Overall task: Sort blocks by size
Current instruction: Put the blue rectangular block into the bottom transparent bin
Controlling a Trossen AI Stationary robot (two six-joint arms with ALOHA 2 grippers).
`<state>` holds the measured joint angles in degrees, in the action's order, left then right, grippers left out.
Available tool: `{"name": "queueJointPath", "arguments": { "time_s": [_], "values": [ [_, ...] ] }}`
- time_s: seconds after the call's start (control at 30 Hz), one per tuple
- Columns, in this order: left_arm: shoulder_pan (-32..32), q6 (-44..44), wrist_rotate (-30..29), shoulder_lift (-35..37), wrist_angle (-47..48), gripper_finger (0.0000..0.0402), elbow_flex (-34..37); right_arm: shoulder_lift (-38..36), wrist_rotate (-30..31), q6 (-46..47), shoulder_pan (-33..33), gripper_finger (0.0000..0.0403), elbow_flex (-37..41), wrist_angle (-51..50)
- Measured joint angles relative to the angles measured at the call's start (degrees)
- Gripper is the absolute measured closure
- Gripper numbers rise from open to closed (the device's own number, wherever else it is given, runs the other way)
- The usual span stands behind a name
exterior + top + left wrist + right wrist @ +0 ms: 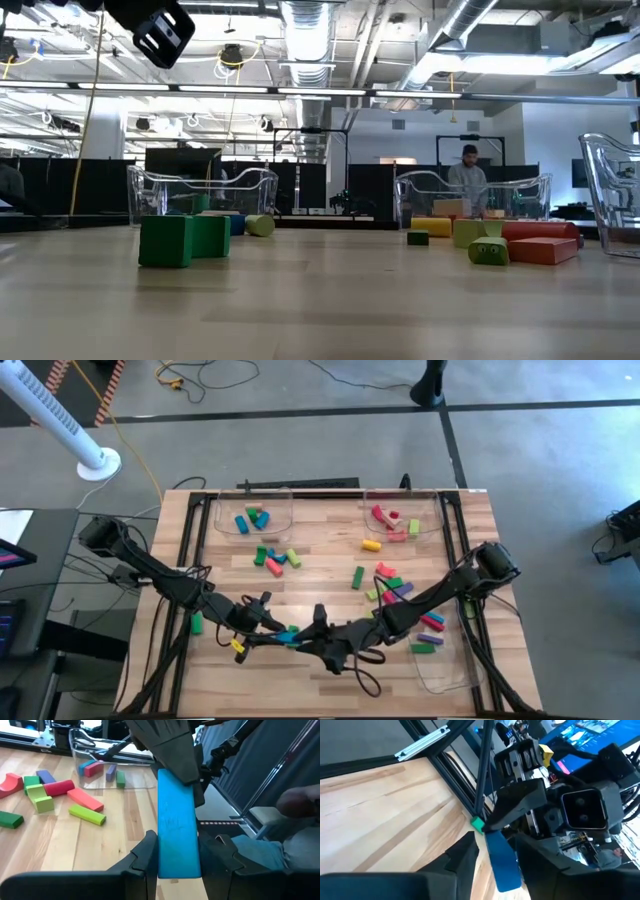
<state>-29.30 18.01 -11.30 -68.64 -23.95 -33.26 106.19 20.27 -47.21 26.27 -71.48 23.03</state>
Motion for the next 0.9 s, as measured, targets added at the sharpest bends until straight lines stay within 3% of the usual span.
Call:
{"name": "queueJointPath", "arguments": {
  "time_s": [0.47,0.9],
  "values": [
    [0.0,-0.2,0.4,0.0,-0.8,0.0297,0.1,0.0,0.0,0.5,-0.9,0.0281,0.0,-0.3],
    [0.0,-0.6,0.5,0.0,-0.9,0.0292,0.1,0.0,1.0,1.9,-0.1,0.0301,0.0,-1.9]
  ]
}}
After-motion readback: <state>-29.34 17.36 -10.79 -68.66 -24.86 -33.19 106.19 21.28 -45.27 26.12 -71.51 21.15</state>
